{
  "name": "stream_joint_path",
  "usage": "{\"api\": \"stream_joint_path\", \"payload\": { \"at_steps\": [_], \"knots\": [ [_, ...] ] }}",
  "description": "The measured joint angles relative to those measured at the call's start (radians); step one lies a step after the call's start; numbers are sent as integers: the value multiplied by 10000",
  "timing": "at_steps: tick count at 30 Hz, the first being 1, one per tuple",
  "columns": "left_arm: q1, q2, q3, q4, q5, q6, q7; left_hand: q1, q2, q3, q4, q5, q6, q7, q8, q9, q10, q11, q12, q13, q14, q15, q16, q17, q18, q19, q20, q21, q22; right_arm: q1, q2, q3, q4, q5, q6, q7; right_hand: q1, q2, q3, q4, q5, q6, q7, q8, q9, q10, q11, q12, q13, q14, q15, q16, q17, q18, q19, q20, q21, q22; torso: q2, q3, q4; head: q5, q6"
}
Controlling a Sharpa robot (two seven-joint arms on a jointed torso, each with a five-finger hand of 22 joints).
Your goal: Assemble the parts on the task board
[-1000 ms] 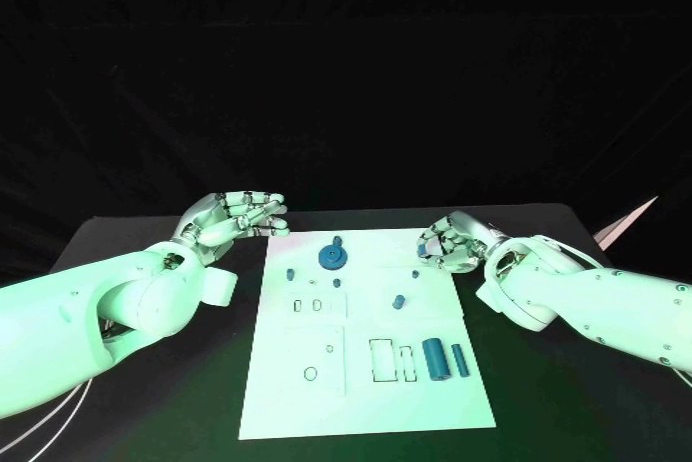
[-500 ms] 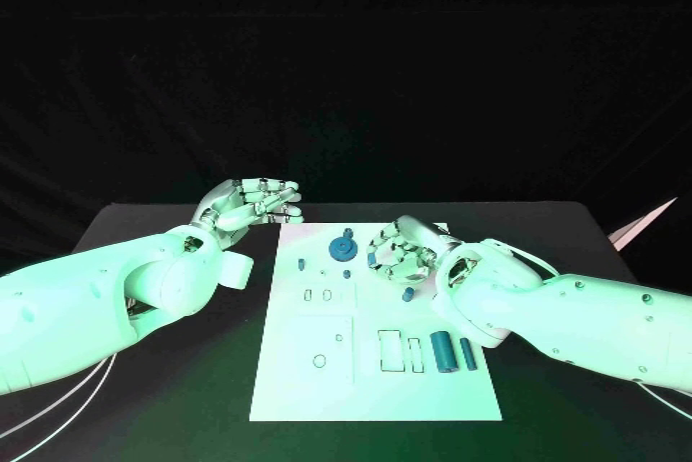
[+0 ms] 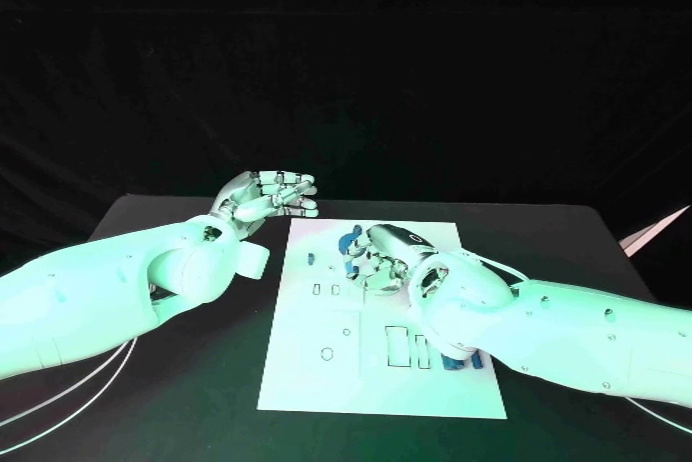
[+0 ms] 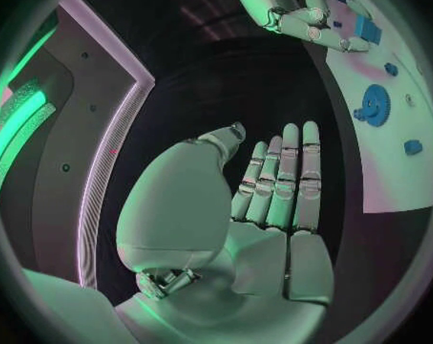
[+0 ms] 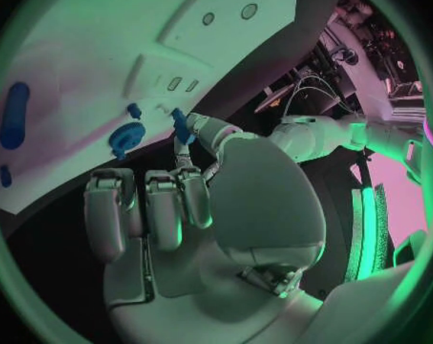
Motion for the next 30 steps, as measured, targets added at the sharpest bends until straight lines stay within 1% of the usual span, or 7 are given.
{"api": "stream_joint_path", "payload": {
  "at_steps": [2, 5, 9, 13, 20, 30],
  "knots": [
    [0, 10, 0, -2, -2, 0, 0, 0, 0, 0, 0, 0, 0, 0, 0, 0, 0, 0, 0, 0, 0, 0, 0, 0, 0, 0, 0, 0, 0, -84, 133, -22, -107, -100, 20, -47, 0, 0, 0, 0, 0, 0, 0, 0, 0, 0, 0, 0, 0, 0, 0, 0, 0, 0, 0, 0, 0, 0, -4, -12, -5, 16, -7],
    [0, 34, -1, -8, -5, 2, 0, 0, 0, 0, 0, 0, 0, 0, 0, 1, 0, 0, 0, 0, 0, 0, 0, 0, -1, 0, 0, 0, 0, -251, 310, -56, -239, -194, 42, -103, 0, 0, 0, 0, 0, 0, 0, 0, 0, 0, 0, 0, 0, 0, 0, 0, 0, -1, 0, 0, 0, 0, -5, -12, 3, 40, -30],
    [0, 60, -1, -18, -8, 5, 0, 0, 0, 0, 0, 0, 0, 0, 0, 1, 0, 0, 0, 0, 0, 0, 0, 0, 0, 0, 0, 0, 0, -435, 485, -74, -390, -282, 52, -153, 0, 0, 0, 0, 0, 0, 0, 0, 0, 0, 0, 0, 0, 0, 0, 0, 0, -1, 0, 0, 0, 0, -3, -12, 18, 68, -53],
    [0, 75, -2, -20, -9, 9, -5, 0, 0, 0, 0, 0, 0, 0, 0, 1, 0, 0, 0, 0, 0, 0, 0, 0, -1, 0, 0, 0, 0, -550, 578, -82, -515, -340, 59, -193, 0, 0, 0, 0, 0, 0, 0, 1, 0, 0, 0, 0, 0, 0, 0, 0, 0, 0, 0, 1, 0, 0, 2, -7, 17, 118, -67],
    [1, 75, -2, -19, -10, 13, -11, 0, 0, 0, 0, 0, 0, 0, 0, 1, 0, 0, 0, 0, 0, 0, 0, 0, 0, 0, 0, 0, 0, -673, 668, -91, -658, -377, 84, -213, -1, 0, 0, 0, 0, 0, 0, 1, 1, 0, 0, 0, 0, 0, 0, 0, 0, 0, 0, 1, 0, 0, 11, 4, 0, 146, -99],
    [2, 58, -2, -18, -11, 19, -18, 0, 0, 0, 0, 0, 0, 0, 0, 1, 0, 0, 0, 0, 0, 0, 0, 0, 0, 0, 0, 0, 0, -753, 751, -95, -803, -386, 146, -205, -1, -1, 0, -1, 1, 0, 0, 1, 1, 0, 0, 0, 0, 0, 0, 0, 0, 0, 0, 1, 0, 0, 14, 8, 6, 132, -120]
  ]
}}
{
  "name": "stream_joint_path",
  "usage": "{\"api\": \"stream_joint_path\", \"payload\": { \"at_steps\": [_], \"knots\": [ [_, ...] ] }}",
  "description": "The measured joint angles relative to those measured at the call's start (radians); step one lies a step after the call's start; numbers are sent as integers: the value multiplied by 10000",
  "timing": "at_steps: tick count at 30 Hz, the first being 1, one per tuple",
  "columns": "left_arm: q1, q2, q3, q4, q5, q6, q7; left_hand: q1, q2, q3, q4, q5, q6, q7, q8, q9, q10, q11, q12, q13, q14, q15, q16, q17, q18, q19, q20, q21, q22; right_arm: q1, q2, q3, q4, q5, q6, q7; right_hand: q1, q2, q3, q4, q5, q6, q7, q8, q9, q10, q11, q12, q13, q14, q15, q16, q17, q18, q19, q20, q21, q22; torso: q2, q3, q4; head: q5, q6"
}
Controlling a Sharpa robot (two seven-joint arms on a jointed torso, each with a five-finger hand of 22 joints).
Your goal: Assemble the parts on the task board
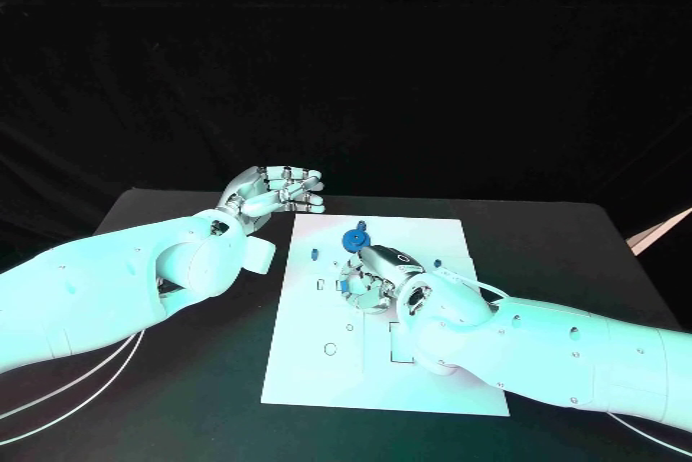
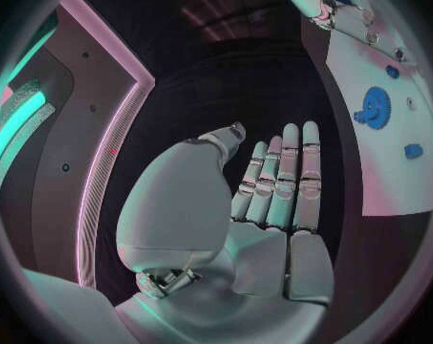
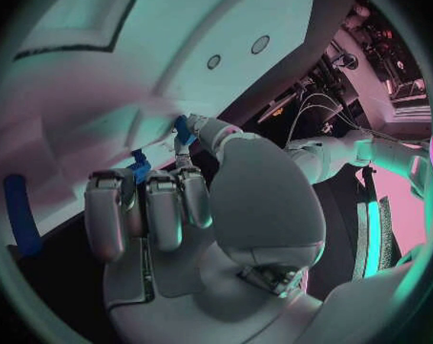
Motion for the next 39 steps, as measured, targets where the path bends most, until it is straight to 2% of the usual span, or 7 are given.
{"api": "stream_joint_path", "payload": {
  "at_steps": [13, 15, 27, 29, 36, 37, 39],
  "knots": [
    [0, -46, 0, 5, -5, 7, -10, 0, 0, 0, 0, 0, 0, 0, 0, 3, 0, 0, 0, 0, 0, 0, 0, 30, 0, 0, 0, 0, 0, -18, -4, 11, -108, -40, -49, 22, -106, 102, 0, 0, 0, -2, 1, 1, 2, 0, 0, -1, 0, 0, 1, 0, 0, 0, 0, 1, -1, 0, 6, 5, -3, 11, -6],
    [0, -54, 0, 5, -6, 7, -12, 0, 0, 0, 0, 0, 0, 0, 0, 3, 0, 0, 0, 0, 0, 0, 0, 30, 1, 0, 0, 0, 0, -19, -11, 11, -122, -58, -52, 29, -262, -54, 0, 0, 1, -3, 1, 182, 147, 0, 1, -1, 0, 0, 1, 0, 0, 0, 1, 1, -1, 0, 7, 6, -4, 12, -8],
    [0, -63, 0, 5, -9, 21, -28, 0, 0, 0, 0, 0, 0, 0, 0, 4, 0, 0, 0, 0, 0, 0, 0, 31, 0, 0, 0, 0, 1, -22, -14, 9, -164, -129, -54, 64, -263, -54, 0, 0, 1, -6, 4, 187, 156, 0, 1, -1, 0, 1, 2, 0, 0, 0, 1, 1, -1, 0, 10, 12, -12, -24, 3],
    [0, -66, 0, 7, -9, 23, -32, 0, 0, 0, 0, 0, 0, 0, 0, 4, 0, 0, 0, 0, 0, 0, 0, 31, 0, 0, 0, 0, 1, -22, -14, 9, -171, -131, -53, 65, -263, -54, 0, 0, 1, -181, 35, 369, 312, 0, 1, -1, 0, 1, 2, 0, 0, 0, 1, 1, -1, 0, 11, 12, -12, -26, 7],
    [0, -75, 0, 12, -14, 26, -44, 0, 0, 0, 0, 0, 0, 0, 0, 4, 0, 0, 0, 0, 0, 0, 0, 31, 0, 0, 0, 0, 1, -22, -9, 9, -198, -135, -24, 76, -269, -60, 0, 1, 1, -182, 36, 384, 314, -2, 2, -4, 0, 2, 4, 0, 0, 0, 0, 2, -2, 0, 11, 12, -7, -44, 21],
    [0, -76, 0, 12, -14, 26, -44, 0, 0, 0, 0, 0, 0, 0, 0, 4, 0, 0, 0, 0, 0, 0, 0, 31, 0, 0, 0, 0, 1, -22, -8, 9, -205, -136, -12, 78, -411, -201, 0, 1, 4, -182, 35, 499, 491, -2, 2, -92, 0, 2, 5, 0, 0, 0, 0, 2, -2, 0, 11, 11, -6, -44, 23],
    [0, -80, 0, 14, -15, 26, -46, 0, 0, 0, 0, 0, 0, 0, 0, 4, 1, 0, 0, 0, 0, 0, 0, 31, -1, 0, 0, 0, 1, -22, -5, 9, -219, -136, 27, 85, -408, -198, 0, 1, 4, -225, 77, 501, 498, -3, 4, -105, 0, 87, 89, 0, 0, 0, 0, 3, -2, 0, 10, 8, -6, -50, 24]
  ]
}}
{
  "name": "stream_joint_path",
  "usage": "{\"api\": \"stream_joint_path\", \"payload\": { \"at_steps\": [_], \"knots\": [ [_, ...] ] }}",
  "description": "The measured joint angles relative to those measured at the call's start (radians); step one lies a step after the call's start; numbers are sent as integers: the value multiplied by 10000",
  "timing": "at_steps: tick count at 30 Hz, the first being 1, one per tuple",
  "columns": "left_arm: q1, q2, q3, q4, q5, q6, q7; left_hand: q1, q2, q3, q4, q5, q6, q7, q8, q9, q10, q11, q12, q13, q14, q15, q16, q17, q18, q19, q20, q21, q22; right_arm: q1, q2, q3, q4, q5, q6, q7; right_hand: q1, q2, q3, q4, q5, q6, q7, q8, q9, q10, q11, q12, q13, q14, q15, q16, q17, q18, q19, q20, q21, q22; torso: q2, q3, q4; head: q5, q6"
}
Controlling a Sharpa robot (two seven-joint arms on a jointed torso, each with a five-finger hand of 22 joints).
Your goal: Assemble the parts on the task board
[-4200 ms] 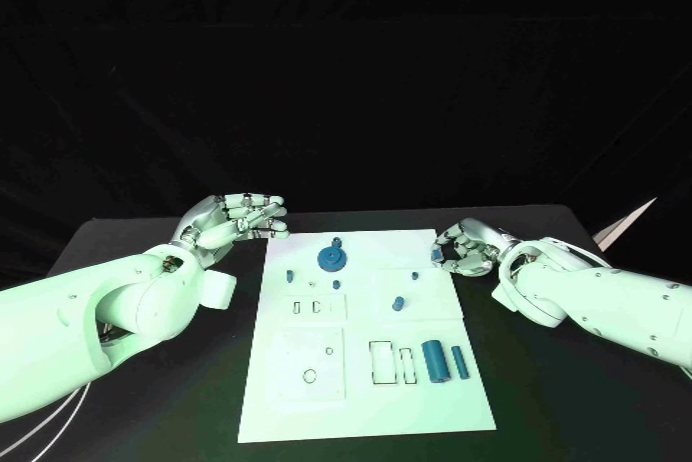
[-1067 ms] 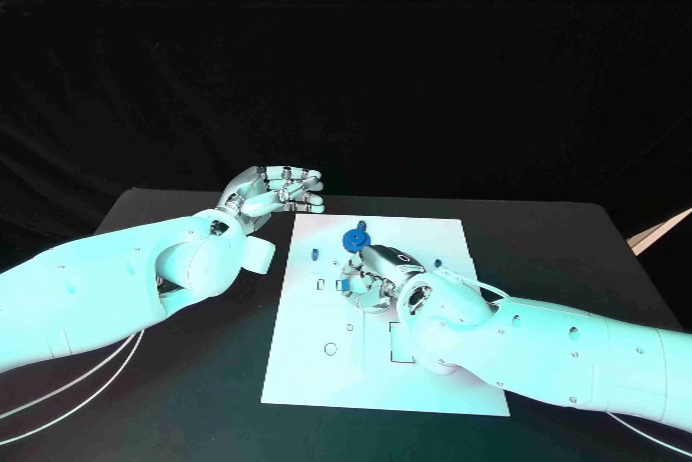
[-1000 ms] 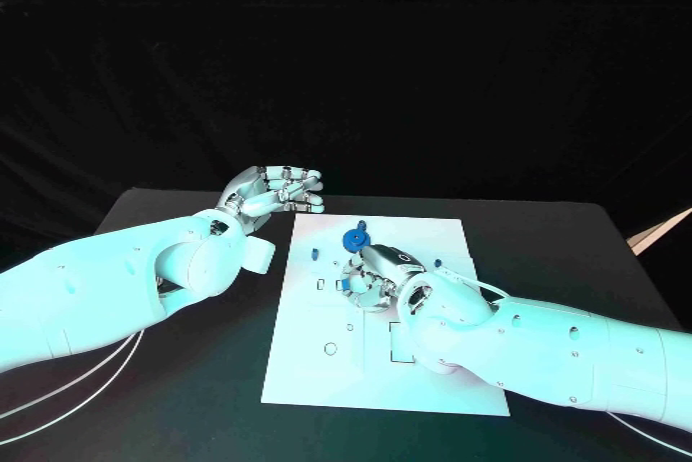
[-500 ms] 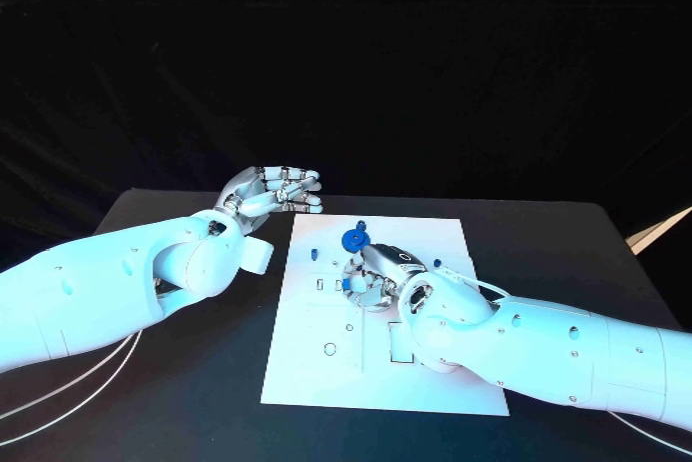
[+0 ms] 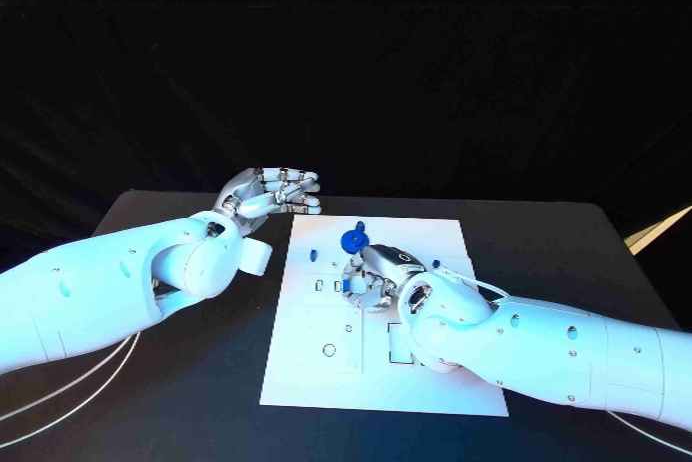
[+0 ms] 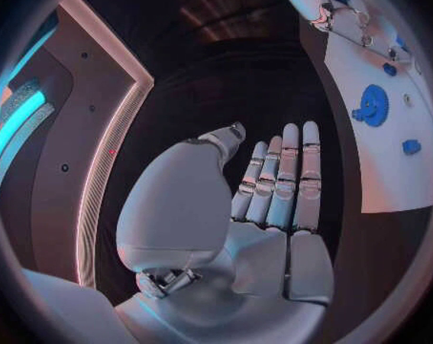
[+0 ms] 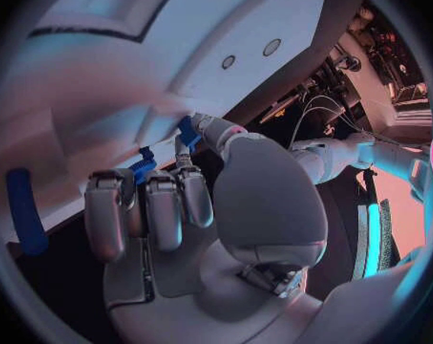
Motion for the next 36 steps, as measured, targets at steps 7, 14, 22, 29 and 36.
{"api": "stream_joint_path", "payload": {
  "at_steps": [7, 14, 22, 29, 36],
  "knots": [
    [0, -11, 0, 7, -1, 1, -1, 0, 0, 0, 0, 0, 0, 0, 0, 0, 0, 0, 0, 0, 0, 0, 0, 1, 1, 0, 0, 0, 0, -6, 11, -8, -34, 0, 76, 22, 0, 0, 0, 0, 0, -88, 86, 1, 12, -89, 88, -221, 0, 1, 3, 0, 0, 0, 0, 2, -5, 0, 0, -1, 0, -13, 2],
    [0, -22, 0, 8, -7, 1, -7, 0, 0, 0, 0, 0, 0, 0, 0, 1, 0, 0, 0, 0, -1, 0, 0, 27, 0, 0, 0, 0, 0, -10, 17, -14, -43, 1, 94, 38, -172, -172, 0, 0, 0, -190, 187, 1, 7, -144, 143, -380, 0, -16, 161, 0, 0, 1, 0, 5, -8, 0, 0, -1, 0, -11, -2],
    [0, 0, 0, -19, -14, 12, -22, 0, 0, 0, 0, 0, 0, 0, 0, 3, 0, 0, 0, 0, -1, 0, 0, 30, 0, 0, 0, 0, 0, -14, 17, -17, -46, 4, 88, 52, -415, -415, -9, 11, -118, -503, 318, -4, -51, -389, 317, -872, 0, -23, 176, -1, 0, 4, 43, 185, -217, 0, 4, -2, -7, -5, -4],
    [0, 5, -1, -35, -20, 20, -37, 0, 0, 0, 0, 0, 0, 0, 0, 4, 0, 0, 0, 0, -1, 0, 0, 32, 1, 0, 0, 0, 0, -15, -5, -19, -42, 11, 48, 107, -561, -564, -357, 352, -626, -898, 427, -97, -263, -642, 392, -1241, 0, -123, 341, -2, 0, 2, 0, 324, -368, 0, 6, 5, -2, -5, -2],
    [0, 4, -1, -60, -233, -10, -260, 0, 0, 0, -1, 0, 0, 0, 0, 4, 0, 0, 0, 0, -2, 0, 0, 41, 1, -2, 0, 0, 0, -16, -150, -19, 114, 1, -185, 188, -48, -55, -1724, 721, -625, -1107, 494, -337, -482, -764, 477, -1270, 0, -88, 378, -2, 0, 3, 1, 327, -474, 0, 5, 11, 6, -5, 1]
  ]
}}
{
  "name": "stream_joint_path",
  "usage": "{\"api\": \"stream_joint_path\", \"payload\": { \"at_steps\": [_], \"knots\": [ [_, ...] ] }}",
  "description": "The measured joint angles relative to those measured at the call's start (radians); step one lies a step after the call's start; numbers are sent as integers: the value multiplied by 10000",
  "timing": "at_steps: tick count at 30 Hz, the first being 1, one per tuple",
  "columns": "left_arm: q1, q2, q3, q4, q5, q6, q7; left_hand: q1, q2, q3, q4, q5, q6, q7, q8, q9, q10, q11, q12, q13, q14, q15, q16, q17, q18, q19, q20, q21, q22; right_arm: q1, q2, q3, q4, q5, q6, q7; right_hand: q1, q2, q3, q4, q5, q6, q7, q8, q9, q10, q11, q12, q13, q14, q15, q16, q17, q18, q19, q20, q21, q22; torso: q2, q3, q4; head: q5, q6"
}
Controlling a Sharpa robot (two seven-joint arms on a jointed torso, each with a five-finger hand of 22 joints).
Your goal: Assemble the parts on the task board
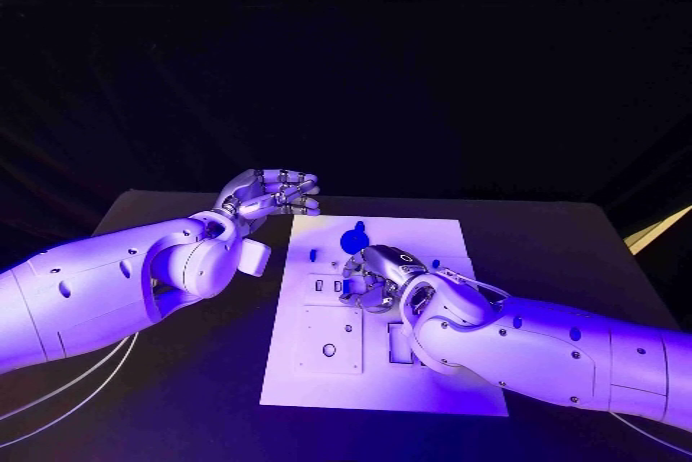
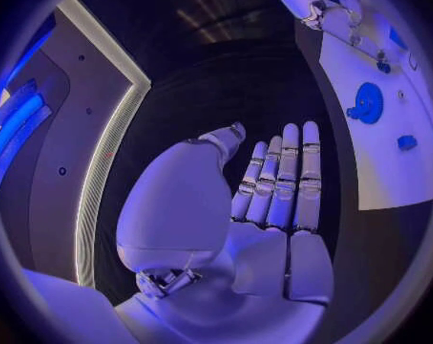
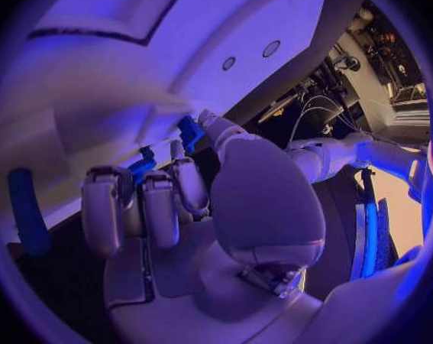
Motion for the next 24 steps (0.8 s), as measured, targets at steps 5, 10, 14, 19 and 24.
{"api": "stream_joint_path", "payload": {
  "at_steps": [5, 10, 14, 19, 24],
  "knots": [
    [0, 3, -1, -59, -409, -19, -450, -164, -162, -1, 2, 0, -3, 0, -1, 23, 184, -62, 93, 130, 218, -205, 621, 407, 2, 113, -112, 369, 195, 20, -359, 3, 365, -9, -200, 71, 313, -109, -611, 390, 6, -93, 25, -46, -100, -54, 20, -1, 0, 0, 0, 0, 0, 0, 0, 0, -1, 0, -8, 6, -6, 9, 10],
    [-1, 26, -1, -125, -1173, 46, -1249, -450, -159, -4, 5, -1, -55, -55, 3, 319, 668, -379, 1330, 837, 856, -544, 3778, 2649, -4, 1122, -625, 1882, 1026, 196, -985, 37, 950, 168, -426, 437, 463, 38, -799, 522, 9, -108, 40, -115, -147, -60, 20, -2, -1, 0, 1, -1, 0, 2, 0, 1, -124, 0, -28, 17, -33, 18, 48],
    [-1, 91, -1, -192, -2047, 286, -2235, -531, -77, -327, 327, 0, -375, -199, 1357, 1210, 528, -639, 4555, 3328, 1378, -790, 7343, 5594, -7, 1230, -738, 4013, 2457, 480, -1631, 76, 1320, 1157, -583, 1342, 1020, 229, -935, 660, 397, -126, 57, -223, -226, -62, 20, -65, -4, 52, 52, -19, 0, 6, 0, 1, -480, 0, -71, 40, -60, 27, 82],
    [3, 202, 1, -259, -3493, 916, -3699, -1280, 115, -964, 1190, 1, -478, -487, 3252, 2338, -110, -829, 7830, 5074, 3375, -1129, 10000, 8137, -6, 1128, -991, 5895, 3698, 797, -2455, 170, 1775, 2412, -722, 1939, 1147, 117, -929, 667, 744, -118, 54, -221, -258, -146, 40, -77, -7, 53, 53, -20, 0, 8, 0, 1, -591, 0, -151, 70, -83, 34, 89],
    [13, 436, 1, -333, -5180, 1771, -5271, -3034, 511, -970, 1189, 1, -477, -809, 4771, 3419, -87, -1129, 9511, 6168, 4311, -1377, 10922, 9394, -32, 1755, -1291, 7978, 6386, 1346, -3257, 260, 1933, 3596, -765, 2109, 1147, 117, -996, 847, 744, -99, 36, -220, -257, -211, 44, -77, -7, 53, 53, -20, 0, 7, 0, 1, -591, 0, -251, 98, -82, 35, 31]
  ]
}}
